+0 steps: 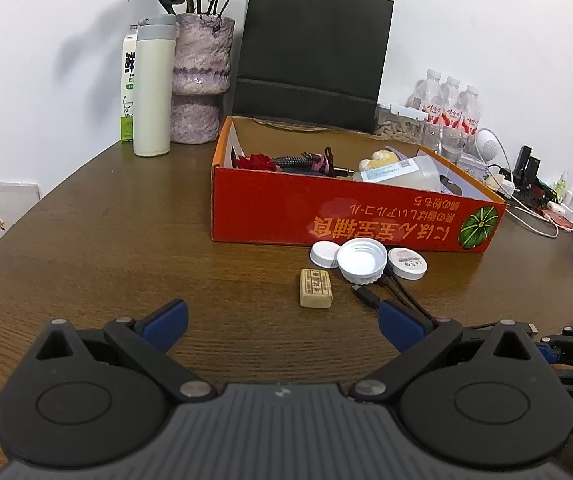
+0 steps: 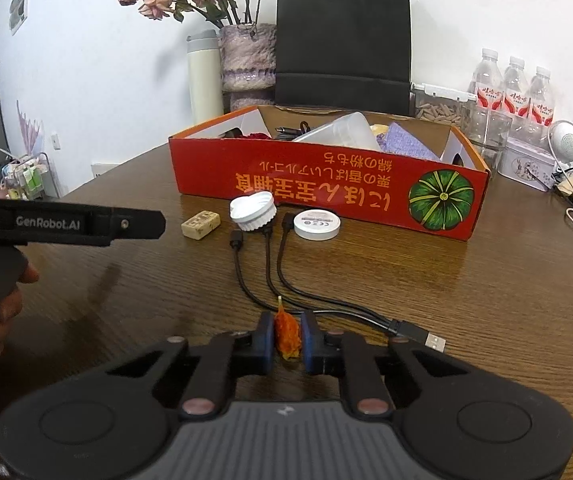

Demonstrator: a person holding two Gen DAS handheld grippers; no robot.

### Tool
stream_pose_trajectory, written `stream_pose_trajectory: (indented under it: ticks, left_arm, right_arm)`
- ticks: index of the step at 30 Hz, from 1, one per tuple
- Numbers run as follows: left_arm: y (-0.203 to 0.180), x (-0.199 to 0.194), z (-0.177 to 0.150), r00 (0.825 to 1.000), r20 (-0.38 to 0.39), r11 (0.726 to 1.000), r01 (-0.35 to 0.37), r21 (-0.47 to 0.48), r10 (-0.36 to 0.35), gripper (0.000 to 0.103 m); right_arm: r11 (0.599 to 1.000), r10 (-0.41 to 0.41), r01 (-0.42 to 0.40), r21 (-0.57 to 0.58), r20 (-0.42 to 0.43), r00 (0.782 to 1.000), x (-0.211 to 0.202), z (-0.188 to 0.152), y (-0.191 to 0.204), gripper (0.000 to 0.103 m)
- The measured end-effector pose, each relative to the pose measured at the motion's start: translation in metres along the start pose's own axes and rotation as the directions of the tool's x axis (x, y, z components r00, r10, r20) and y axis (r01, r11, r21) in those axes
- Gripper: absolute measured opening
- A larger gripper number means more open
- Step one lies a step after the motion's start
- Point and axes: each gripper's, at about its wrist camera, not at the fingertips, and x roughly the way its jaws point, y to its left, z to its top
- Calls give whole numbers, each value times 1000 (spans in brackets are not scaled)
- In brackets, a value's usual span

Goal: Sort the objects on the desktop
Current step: 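Grasp the small orange clip on the black cable with the right gripper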

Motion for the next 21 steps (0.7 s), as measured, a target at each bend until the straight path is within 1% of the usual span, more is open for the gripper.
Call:
stream_pose_trajectory:
  ticks: [5,12,17,21]
  left_arm:
    - [1,0,-1,1000,0,1000,-3,-2,3,103]
    - [-1,0,-1,1000,3,1000,0,3,0,103]
    - [-5,-2,-3,1000,7,1000,-4,9,4,103]
    - [-11,-4,-5,1000,6,1000,7,19,-7,103]
  right_arm:
    - [1000,-7,7,1,7,1000,-1,0,1,12]
    - [1000,-22,21,8,38,999,-7,-1,1,12]
    - [999,-29,27,19,62,998,-11,1,-3,12]
    - [999,-39,36,32,84,996,-14,2,-11,12]
